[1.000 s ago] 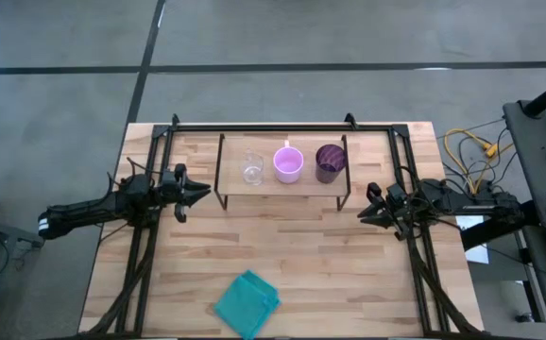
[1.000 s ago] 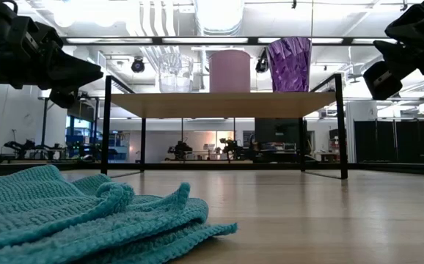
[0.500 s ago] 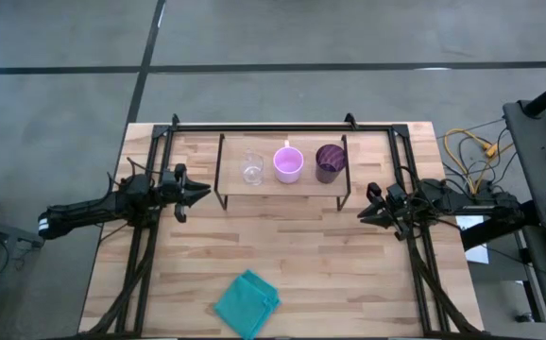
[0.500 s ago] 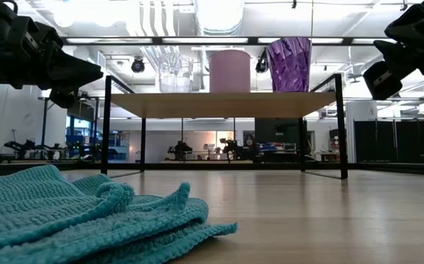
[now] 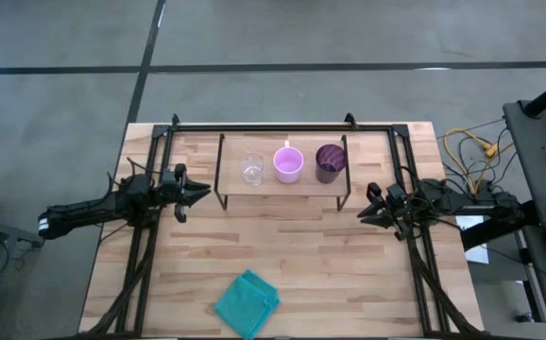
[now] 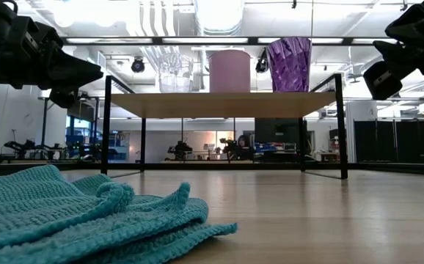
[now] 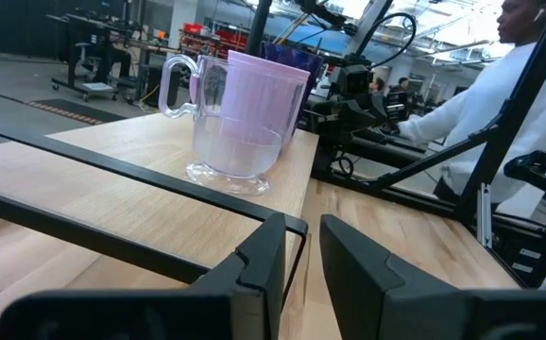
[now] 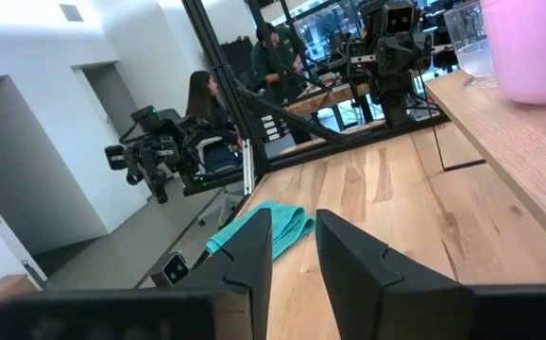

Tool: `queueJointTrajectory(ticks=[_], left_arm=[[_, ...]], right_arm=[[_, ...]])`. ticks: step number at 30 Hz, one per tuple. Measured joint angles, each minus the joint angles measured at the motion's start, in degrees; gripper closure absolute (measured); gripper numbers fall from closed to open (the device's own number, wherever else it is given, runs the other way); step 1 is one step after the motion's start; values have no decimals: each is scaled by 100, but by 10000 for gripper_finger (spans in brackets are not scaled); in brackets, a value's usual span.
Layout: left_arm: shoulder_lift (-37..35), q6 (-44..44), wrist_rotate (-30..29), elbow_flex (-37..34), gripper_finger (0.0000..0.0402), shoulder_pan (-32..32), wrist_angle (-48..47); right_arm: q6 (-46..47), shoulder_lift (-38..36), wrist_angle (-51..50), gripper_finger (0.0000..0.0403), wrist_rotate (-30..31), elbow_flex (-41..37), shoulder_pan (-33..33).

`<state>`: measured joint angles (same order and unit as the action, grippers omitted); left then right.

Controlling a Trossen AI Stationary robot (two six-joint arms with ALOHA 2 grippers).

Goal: Stack small to large cups/mugs on shelf
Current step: Return to Home Position

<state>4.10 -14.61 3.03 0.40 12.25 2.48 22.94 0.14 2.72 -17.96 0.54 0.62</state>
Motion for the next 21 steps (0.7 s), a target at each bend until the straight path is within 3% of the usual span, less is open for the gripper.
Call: queueJointTrajectory(ticks=[21], left_arm=[[0, 0, 0, 0, 345, -2, 2]], right_arm=[[0, 1, -1, 321, 0, 0, -2]])
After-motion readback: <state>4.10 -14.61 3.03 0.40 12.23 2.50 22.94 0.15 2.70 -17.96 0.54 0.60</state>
